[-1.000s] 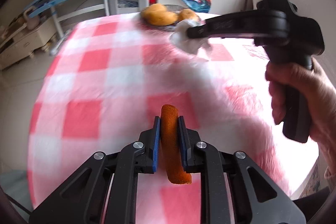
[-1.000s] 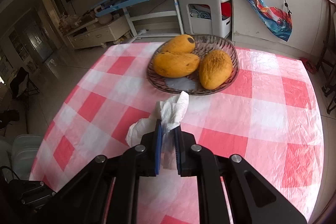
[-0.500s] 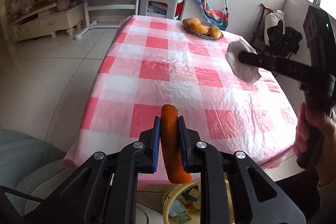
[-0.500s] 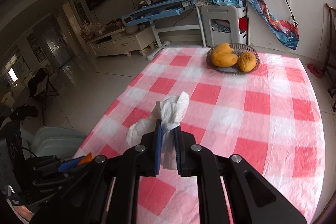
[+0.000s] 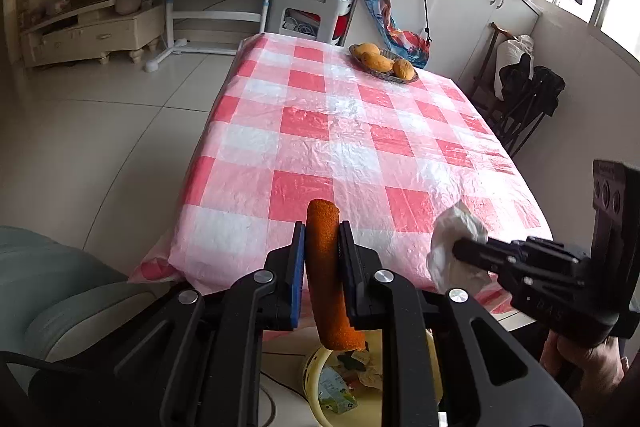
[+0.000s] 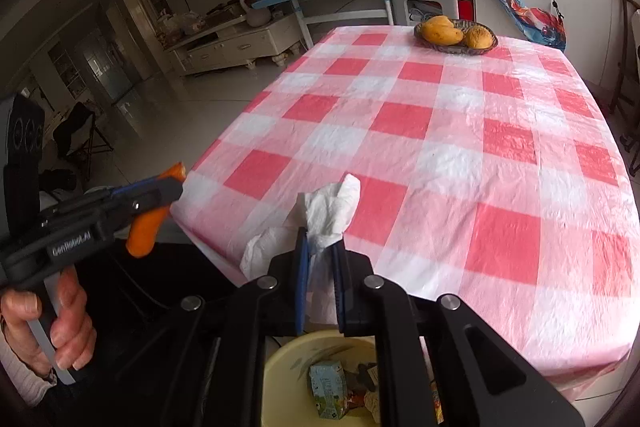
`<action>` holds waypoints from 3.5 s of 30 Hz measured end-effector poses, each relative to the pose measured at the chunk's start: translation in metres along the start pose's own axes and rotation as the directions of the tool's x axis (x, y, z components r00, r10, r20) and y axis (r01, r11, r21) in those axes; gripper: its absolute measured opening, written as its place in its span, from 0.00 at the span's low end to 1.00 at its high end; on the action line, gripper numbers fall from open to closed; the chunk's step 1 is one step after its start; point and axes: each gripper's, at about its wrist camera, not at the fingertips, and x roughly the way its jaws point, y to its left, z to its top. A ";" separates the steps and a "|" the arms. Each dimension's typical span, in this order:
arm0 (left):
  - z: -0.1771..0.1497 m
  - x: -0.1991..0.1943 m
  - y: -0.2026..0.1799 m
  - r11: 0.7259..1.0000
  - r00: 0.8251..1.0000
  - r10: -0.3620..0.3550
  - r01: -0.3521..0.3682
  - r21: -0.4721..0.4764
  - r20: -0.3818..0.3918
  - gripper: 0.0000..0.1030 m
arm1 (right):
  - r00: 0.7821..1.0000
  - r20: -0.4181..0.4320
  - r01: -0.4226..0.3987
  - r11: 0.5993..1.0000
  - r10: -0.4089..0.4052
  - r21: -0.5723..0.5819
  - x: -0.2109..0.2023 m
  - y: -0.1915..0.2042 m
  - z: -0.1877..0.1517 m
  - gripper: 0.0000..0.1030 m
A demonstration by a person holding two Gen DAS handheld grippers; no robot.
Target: Collect trash
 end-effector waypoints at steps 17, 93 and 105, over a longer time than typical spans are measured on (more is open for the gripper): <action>-0.007 -0.004 0.003 0.999 0.999 -0.040 0.040 -0.028 -0.008 0.16 | 0.972 -0.236 0.013 1.000 -0.017 -0.020 0.010 0.027 -0.079 0.15; -0.044 -0.037 -0.018 0.990 0.982 0.136 -0.138 0.006 0.135 0.92 | 0.925 0.217 0.279 0.945 -0.312 0.171 -0.062 -0.003 -0.058 0.92; -0.042 -0.039 -0.018 0.988 0.978 0.148 -0.152 0.013 0.147 0.92 | 0.915 0.236 0.290 0.941 -0.326 0.176 -0.065 -0.004 -0.057 0.92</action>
